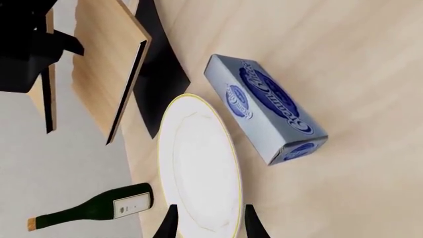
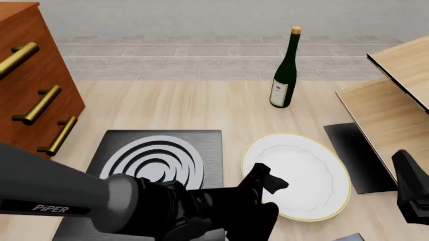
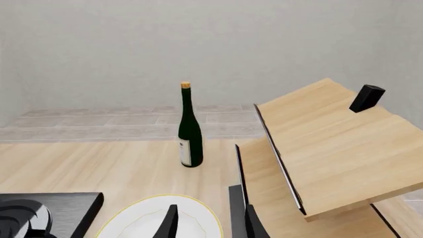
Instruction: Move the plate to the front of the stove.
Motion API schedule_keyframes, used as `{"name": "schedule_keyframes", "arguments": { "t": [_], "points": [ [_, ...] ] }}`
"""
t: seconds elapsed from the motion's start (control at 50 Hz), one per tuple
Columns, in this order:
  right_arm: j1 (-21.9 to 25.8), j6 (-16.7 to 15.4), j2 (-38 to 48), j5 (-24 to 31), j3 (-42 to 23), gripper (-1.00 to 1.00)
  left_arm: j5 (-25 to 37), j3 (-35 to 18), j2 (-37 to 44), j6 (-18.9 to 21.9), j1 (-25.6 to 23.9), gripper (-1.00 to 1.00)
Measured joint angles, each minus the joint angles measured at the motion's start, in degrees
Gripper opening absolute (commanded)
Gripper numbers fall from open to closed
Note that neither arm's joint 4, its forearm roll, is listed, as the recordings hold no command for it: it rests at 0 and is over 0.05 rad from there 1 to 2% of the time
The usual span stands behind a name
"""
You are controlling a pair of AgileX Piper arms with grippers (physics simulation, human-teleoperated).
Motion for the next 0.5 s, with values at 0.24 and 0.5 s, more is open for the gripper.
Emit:
{"name": "schedule_keyframes", "arguments": {
  "t": [0.24,0.5],
  "points": [
    [0.01,0.02,0.0,-0.01,0.0,1.0,0.03,-0.48,0.75,-0.07,-0.14,1.0],
    [0.01,0.02,0.0,-0.02,0.0,1.0,-0.54,-0.46,1.4,0.21,0.06,1.0]
  ]
}}
